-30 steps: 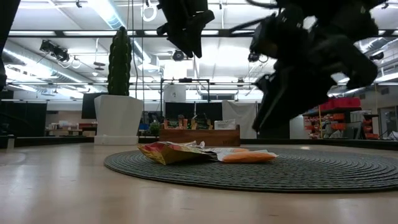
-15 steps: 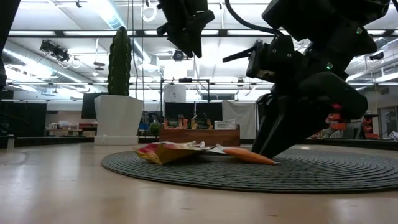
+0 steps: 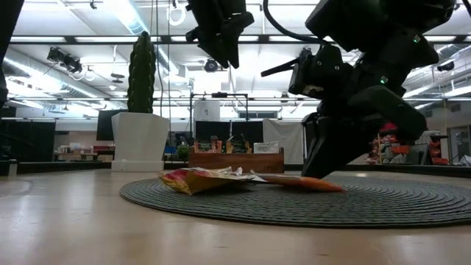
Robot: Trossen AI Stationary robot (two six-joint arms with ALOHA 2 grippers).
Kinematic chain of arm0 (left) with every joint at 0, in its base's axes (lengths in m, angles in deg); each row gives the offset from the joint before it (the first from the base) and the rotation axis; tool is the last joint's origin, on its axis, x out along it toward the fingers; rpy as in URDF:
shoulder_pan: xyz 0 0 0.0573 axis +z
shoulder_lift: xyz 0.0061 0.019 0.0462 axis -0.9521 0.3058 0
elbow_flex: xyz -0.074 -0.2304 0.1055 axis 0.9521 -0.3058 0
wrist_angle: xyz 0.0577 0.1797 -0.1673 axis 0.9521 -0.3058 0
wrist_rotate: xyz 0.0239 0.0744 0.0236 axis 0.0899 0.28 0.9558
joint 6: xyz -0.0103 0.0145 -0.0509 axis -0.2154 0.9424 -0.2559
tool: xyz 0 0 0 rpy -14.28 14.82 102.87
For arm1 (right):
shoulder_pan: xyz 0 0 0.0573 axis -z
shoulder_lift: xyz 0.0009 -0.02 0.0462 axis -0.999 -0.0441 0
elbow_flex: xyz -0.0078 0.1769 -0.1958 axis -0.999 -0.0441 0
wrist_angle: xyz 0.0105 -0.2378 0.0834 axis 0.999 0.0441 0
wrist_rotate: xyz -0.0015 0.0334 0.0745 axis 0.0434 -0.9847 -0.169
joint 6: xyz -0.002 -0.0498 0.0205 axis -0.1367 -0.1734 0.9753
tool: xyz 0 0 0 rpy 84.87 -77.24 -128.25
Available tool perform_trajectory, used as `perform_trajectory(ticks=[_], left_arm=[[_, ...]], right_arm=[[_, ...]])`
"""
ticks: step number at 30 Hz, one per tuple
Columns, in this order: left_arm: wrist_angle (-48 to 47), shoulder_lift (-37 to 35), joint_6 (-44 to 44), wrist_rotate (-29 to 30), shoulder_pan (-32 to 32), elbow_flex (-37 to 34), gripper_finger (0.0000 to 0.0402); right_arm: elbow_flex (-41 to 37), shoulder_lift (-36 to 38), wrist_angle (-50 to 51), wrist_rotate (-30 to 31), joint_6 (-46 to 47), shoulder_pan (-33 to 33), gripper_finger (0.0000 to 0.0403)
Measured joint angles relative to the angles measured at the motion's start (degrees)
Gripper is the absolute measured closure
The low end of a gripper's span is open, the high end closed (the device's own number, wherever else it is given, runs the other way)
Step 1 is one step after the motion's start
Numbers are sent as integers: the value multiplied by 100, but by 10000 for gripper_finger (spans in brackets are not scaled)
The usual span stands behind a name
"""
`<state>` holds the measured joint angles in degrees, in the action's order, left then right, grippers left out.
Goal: Pick & Place Tea
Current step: Put the white tea bag into the right section of the wooden organizer
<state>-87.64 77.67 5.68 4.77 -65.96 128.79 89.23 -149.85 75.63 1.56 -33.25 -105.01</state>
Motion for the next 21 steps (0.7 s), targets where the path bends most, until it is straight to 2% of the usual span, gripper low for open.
perform_trajectory(ticks=[5, 10, 16, 21], left_arm=[[0, 0, 4, 0, 0, 0, 225], [-2, 0, 4, 0, 0, 0, 225], [-13, 0, 1, 0, 0, 0, 225], [-13, 0, -9, 0, -2, 0, 225]], right_arm=[[-22, 354, 222, -15, -9, -7, 400], [-22, 1148, 611, 286, -217, -7, 401], [-13, 2144, 1046, 1589, -649, 203, 402], [-13, 2491, 1340, 2293, -1186, 699, 402]])
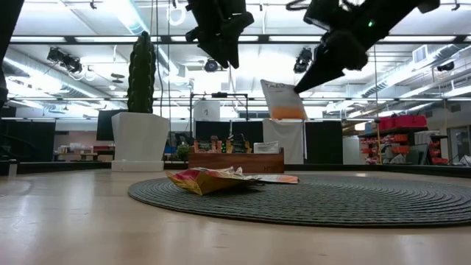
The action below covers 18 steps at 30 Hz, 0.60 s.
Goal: Pick & Place Tea
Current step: Put the white tea bag into the right section of the wooden organizer
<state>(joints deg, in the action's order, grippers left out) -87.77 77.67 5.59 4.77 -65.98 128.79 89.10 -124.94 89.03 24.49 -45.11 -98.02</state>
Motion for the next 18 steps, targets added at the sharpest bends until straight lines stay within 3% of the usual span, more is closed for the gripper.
perform_trajectory(ticks=[8, 18], left_arm=[[2, 0, -2, -2, -7, 0, 225], [21, 0, -4, 0, -9, 0, 225]], right_arm=[[2, -45, -426, 270, -1181, 1358, 403], [34, -369, -1569, -396, -2066, 3035, 403]])
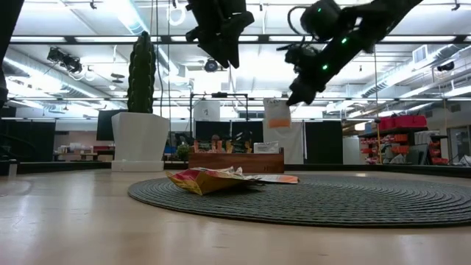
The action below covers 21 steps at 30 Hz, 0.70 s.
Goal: Pick & Place Tea
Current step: Put the white tea bag into the right section of the wooden organizer
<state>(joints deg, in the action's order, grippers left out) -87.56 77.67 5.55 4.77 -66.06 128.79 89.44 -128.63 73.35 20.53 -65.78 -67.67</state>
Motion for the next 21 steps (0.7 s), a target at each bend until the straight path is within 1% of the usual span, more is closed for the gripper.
perform_trajectory(ticks=[5, 10, 17, 21], left_arm=[[17, 0, 1, -28, 2, 0, 225], [27, 0, 7, -46, 9, 0, 225], [40, 0, 13, -50, 9, 0, 225], [94, 0, 20, -50, 9, 0, 225]], right_arm=[[417, -647, -88, -183, -48, 289, 403], [887, -1304, -142, -191, -196, 466, 403], [961, -1679, -180, -293, 112, 625, 403], [963, -1762, -489, -335, 203, 664, 403]])
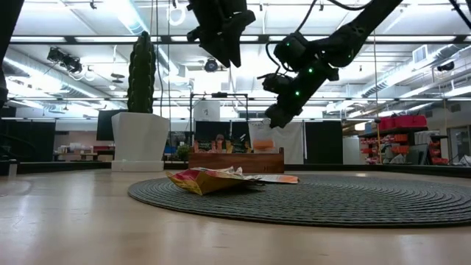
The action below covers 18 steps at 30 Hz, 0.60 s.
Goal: Pick & Place Tea
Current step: Put the white tea bag into the right section of the wooden organizer
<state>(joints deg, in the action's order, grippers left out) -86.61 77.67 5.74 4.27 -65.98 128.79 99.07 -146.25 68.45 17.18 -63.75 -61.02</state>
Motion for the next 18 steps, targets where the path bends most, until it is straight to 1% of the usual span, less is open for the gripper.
perform_trajectory(ticks=[10, 18], left_arm=[[50, 0, 0, -22, 0, 0, 225], [53, 0, 0, -24, 0, 0, 225]], right_arm=[[9, -305, -46, 56, -3, 33, 403], [9, -315, -10, 186, 46, 100, 403]])
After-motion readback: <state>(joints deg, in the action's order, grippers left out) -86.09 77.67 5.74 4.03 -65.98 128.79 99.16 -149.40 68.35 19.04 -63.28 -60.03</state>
